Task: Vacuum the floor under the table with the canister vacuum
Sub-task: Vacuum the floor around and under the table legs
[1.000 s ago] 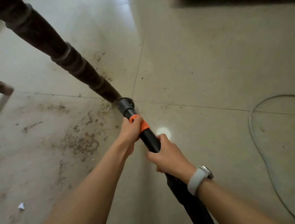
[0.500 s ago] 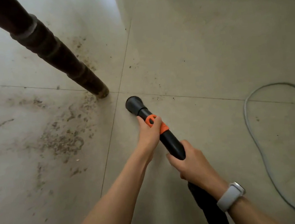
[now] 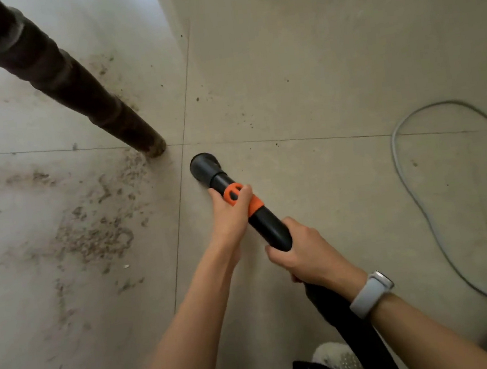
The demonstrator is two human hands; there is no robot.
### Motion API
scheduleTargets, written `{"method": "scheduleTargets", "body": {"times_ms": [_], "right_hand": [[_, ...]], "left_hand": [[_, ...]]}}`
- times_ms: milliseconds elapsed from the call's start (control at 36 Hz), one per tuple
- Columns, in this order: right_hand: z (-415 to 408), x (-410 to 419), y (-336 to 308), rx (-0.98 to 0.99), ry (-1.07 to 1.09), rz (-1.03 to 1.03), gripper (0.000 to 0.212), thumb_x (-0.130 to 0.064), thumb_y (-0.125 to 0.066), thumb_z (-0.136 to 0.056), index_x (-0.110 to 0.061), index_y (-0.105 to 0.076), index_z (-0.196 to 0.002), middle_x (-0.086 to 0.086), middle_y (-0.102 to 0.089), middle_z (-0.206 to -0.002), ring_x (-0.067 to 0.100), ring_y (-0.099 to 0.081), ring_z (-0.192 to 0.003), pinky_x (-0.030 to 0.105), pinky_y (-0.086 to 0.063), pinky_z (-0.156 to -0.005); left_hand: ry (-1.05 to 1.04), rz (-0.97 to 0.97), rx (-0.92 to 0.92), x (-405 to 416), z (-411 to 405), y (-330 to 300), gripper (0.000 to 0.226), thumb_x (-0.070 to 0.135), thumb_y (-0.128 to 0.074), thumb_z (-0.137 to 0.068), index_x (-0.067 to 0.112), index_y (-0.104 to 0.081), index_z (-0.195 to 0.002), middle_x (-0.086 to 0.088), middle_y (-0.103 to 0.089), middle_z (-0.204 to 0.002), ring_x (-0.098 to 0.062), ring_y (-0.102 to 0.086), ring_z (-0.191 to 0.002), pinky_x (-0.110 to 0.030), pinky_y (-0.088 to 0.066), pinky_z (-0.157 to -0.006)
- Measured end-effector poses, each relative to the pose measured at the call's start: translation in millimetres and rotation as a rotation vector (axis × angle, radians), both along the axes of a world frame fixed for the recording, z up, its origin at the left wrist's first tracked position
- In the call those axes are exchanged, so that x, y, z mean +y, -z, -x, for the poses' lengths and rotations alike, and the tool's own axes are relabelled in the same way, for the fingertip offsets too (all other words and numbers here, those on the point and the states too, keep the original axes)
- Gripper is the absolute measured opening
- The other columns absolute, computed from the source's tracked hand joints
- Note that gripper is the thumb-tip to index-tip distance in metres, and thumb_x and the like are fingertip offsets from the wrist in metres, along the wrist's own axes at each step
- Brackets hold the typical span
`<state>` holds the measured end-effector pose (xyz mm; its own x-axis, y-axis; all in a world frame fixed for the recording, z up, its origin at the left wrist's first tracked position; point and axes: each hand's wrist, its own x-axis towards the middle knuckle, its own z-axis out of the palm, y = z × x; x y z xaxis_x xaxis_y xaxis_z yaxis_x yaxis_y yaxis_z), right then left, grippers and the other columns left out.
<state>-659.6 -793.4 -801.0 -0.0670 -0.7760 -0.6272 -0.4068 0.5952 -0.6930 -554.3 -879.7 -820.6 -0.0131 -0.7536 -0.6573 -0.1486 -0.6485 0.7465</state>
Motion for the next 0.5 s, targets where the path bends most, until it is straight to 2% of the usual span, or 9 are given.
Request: {"method": "scheduleTargets", "body": {"times_ms": [111,194,250,278,333,389,444,500], "right_hand": [[-8,3,2,0.032,-0.082,-0.018,0.018,-0.028,-0.061,-0.081,-0.021,-0.046,-0.089,0.004,-0.061,-0.075,0.026,-0.064,-0.054,0.038,-0.055,-0.053],[-4,-2,7,0.153,-0.075,0.009,0.024,-0.034,-0.06,-0.08,-0.021,-0.047,-0.095,0.008,-0.066,-0.083,0.031,-0.066,-0.07,0.043,-0.056,-0.067],[1,-12,10,0.199,-0.069,0.032,0.027,-0.035,-0.06,-0.081,-0.02,-0.045,-0.098,0.009,-0.066,-0.085,0.032,-0.066,-0.074,0.045,-0.055,-0.07],[3,-18,11,0.195,-0.072,0.033,0.028,-0.035,-0.06,-0.081,-0.02,-0.045,-0.099,0.008,-0.065,-0.086,0.031,-0.066,-0.073,0.044,-0.055,-0.07],[4,-30,10,0.135,-0.083,0.028,0.03,-0.036,-0.061,-0.082,-0.019,-0.044,-0.101,0.007,-0.064,-0.086,0.029,-0.066,-0.068,0.042,-0.057,-0.066],[2,-39,8,0.063,-0.073,0.014,0.032,-0.038,-0.062,-0.084,-0.017,-0.045,-0.101,0.005,-0.063,-0.083,0.025,-0.067,-0.06,0.035,-0.057,-0.054],[-1,-43,7,0.066,-0.062,0.011,0.033,-0.041,-0.061,-0.084,-0.016,-0.046,-0.099,0.004,-0.062,-0.08,0.023,-0.066,-0.055,0.03,-0.053,-0.047],[1,-42,8,0.138,-0.06,0.029,0.032,-0.043,-0.06,-0.084,-0.018,-0.046,-0.099,0.004,-0.062,-0.08,0.025,-0.066,-0.057,0.036,-0.056,-0.054]], "left_hand": [[-0.041,0.02,-0.018,12,-15,-1,0.063,0.03,-0.058,-0.093,0.02,-0.027,-0.147,-0.006,-0.056,-0.122,-0.019,-0.058,-0.109,-0.044,-0.046,-0.102],[-0.012,0.019,-0.045,7,-7,1,0.073,0.033,-0.058,-0.093,0.014,-0.018,-0.15,-0.008,-0.051,-0.132,-0.022,-0.053,-0.118,-0.045,-0.04,-0.107],[0.024,0.023,-0.056,4,0,3,0.077,0.035,-0.058,-0.093,0.011,-0.014,-0.151,-0.007,-0.051,-0.134,-0.02,-0.051,-0.119,-0.038,-0.038,-0.107],[0.038,0.031,-0.067,3,2,4,0.075,0.034,-0.057,-0.093,0.009,-0.016,-0.15,-0.005,-0.053,-0.13,-0.016,-0.053,-0.114,-0.03,-0.038,-0.103],[0.057,0.051,-0.085,3,2,7,0.061,0.031,-0.057,-0.094,0.009,-0.027,-0.142,0.004,-0.058,-0.111,-0.001,-0.056,-0.094,-0.016,-0.041,-0.084],[0.064,0.051,-0.09,4,-4,9,0.047,0.031,-0.057,-0.094,0.016,-0.037,-0.133,0.008,-0.057,-0.102,0.007,-0.054,-0.085,-0.007,-0.04,-0.07],[0.073,0.061,-0.106,8,-12,10,0.056,0.037,-0.057,-0.093,0.022,-0.035,-0.142,0.007,-0.058,-0.113,0.001,-0.054,-0.097,-0.014,-0.038,-0.083],[0.088,0.07,-0.167,12,-23,13,0.063,0.043,-0.055,-0.093,0.025,-0.031,-0.148,0.001,-0.048,-0.135,-0.009,-0.048,-0.119,-0.026,-0.035,-0.097]]}}
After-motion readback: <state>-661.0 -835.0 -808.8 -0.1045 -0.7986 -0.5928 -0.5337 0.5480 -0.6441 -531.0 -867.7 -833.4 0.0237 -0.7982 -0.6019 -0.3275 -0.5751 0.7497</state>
